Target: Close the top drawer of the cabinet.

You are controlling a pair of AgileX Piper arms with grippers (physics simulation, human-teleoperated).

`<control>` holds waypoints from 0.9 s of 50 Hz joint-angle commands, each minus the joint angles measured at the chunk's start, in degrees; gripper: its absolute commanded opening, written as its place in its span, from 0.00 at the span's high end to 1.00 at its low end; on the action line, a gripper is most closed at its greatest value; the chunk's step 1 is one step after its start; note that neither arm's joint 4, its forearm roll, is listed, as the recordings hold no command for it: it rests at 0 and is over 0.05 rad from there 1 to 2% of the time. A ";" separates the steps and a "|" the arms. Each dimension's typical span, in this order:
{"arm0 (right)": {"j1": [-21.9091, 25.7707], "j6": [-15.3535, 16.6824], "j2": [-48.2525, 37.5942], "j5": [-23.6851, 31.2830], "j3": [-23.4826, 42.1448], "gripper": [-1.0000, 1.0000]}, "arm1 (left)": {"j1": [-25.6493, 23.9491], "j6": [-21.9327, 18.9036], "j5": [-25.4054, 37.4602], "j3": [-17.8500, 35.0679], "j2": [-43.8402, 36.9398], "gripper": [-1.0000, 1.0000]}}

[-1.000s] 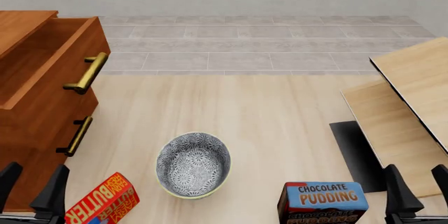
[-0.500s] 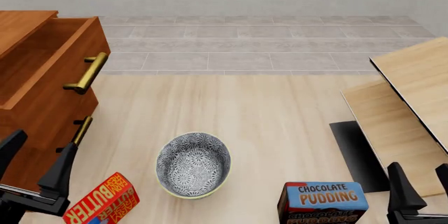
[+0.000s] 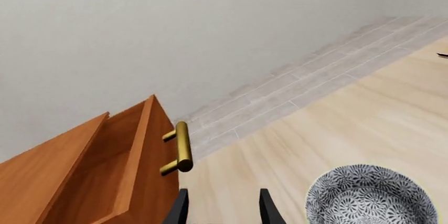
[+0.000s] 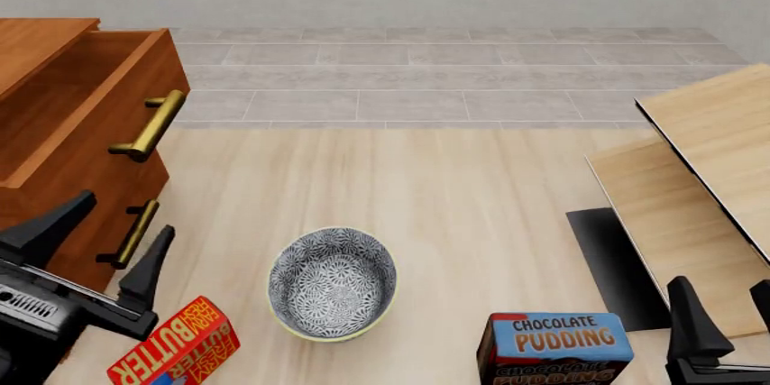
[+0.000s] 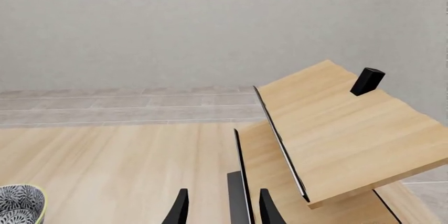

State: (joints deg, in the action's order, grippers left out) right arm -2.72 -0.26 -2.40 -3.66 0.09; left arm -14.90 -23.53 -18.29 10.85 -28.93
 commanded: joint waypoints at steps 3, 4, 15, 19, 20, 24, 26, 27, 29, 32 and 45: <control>0.02 0.10 0.02 0.10 -0.03 0.00 | 0.64 -7.98 -8.78 -0.47 -12.41 0.00; 0.08 0.11 0.13 0.27 -0.03 0.00 | 1.30 -8.57 -10.53 -0.72 -14.48 0.00; 0.16 0.37 0.25 0.50 -0.04 0.00 | 4.61 -17.91 -25.78 -4.18 -27.96 0.00; 0.26 0.41 0.42 0.69 -0.06 0.00 | 5.43 -22.23 -30.54 -5.03 -32.28 0.00; 0.31 0.43 0.55 0.76 -0.04 0.00 | 5.43 -22.76 -31.19 -5.03 -32.99 0.00; 0.47 0.41 0.69 1.02 -0.03 0.00 | 5.65 -25.82 -34.53 -5.34 -36.18 0.00; 0.49 0.38 0.62 1.01 -0.04 0.00 | 5.66 -25.95 -34.59 -5.16 -36.66 0.00; 0.49 0.38 0.62 1.01 -0.04 0.00 | 5.66 -25.95 -34.59 -5.16 -36.66 0.00; 0.53 0.39 0.61 1.06 -0.05 0.00 | 6.20 -29.67 -40.55 -6.11 -42.32 0.00; 0.54 0.30 0.30 0.77 0.01 0.00 | 6.28 -28.76 -40.01 -5.58 -42.67 0.00; 0.33 0.24 -1.27 -0.52 -0.03 0.00 | 8.10 -34.85 -46.30 -6.04 -48.29 0.00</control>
State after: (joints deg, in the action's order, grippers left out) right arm -2.38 0.01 -2.92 -3.62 0.08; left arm -7.43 -53.82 -64.11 4.04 -69.15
